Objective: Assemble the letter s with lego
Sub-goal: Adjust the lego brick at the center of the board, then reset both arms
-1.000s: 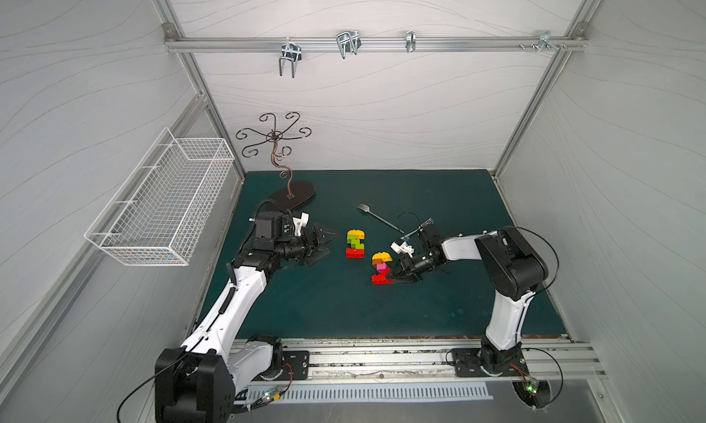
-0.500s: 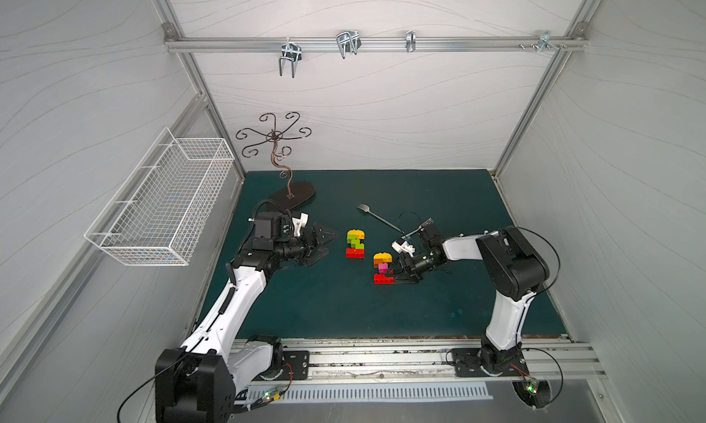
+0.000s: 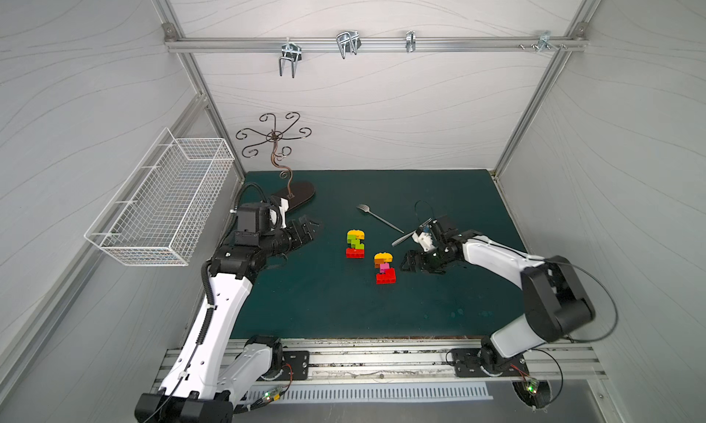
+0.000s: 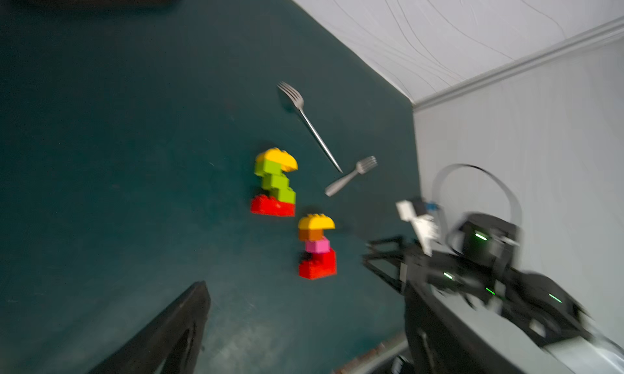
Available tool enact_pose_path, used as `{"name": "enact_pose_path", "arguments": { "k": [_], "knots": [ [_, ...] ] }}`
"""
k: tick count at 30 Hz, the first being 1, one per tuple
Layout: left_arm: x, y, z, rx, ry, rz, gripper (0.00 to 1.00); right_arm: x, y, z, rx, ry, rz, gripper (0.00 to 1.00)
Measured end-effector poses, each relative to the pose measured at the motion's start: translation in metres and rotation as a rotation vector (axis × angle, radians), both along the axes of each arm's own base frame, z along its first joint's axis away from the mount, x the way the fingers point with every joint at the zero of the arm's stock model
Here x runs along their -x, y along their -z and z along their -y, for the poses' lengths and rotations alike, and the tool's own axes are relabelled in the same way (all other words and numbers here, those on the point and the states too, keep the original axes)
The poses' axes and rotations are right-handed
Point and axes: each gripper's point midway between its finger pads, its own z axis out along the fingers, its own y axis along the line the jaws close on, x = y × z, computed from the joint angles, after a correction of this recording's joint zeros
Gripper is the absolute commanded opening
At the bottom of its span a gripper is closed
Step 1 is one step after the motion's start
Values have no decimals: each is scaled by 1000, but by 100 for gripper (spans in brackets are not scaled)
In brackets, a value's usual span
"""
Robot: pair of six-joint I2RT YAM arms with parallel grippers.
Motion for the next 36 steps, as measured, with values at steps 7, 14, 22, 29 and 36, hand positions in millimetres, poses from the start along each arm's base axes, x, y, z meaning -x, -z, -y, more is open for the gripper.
{"name": "enact_pose_path", "arguments": {
  "k": [7, 14, 22, 29, 36],
  "knots": [
    [-13, 52, -69, -309, -276, 26, 94, -61, -89, 59, 89, 183, 728, 99],
    [-13, 122, -111, -468, -457, -25, 94, -87, 23, 118, 407, 274, 667, 99],
    [3, 152, -149, -634, -630, 84, 98, -106, 43, 153, 379, 378, 698, 99],
    [-14, 171, -168, -725, -696, 155, 99, -124, 27, 161, 297, 431, 730, 99],
    [-52, 196, -157, -739, -582, 170, 98, -125, 26, 157, 270, 420, 730, 99]
  ]
}}
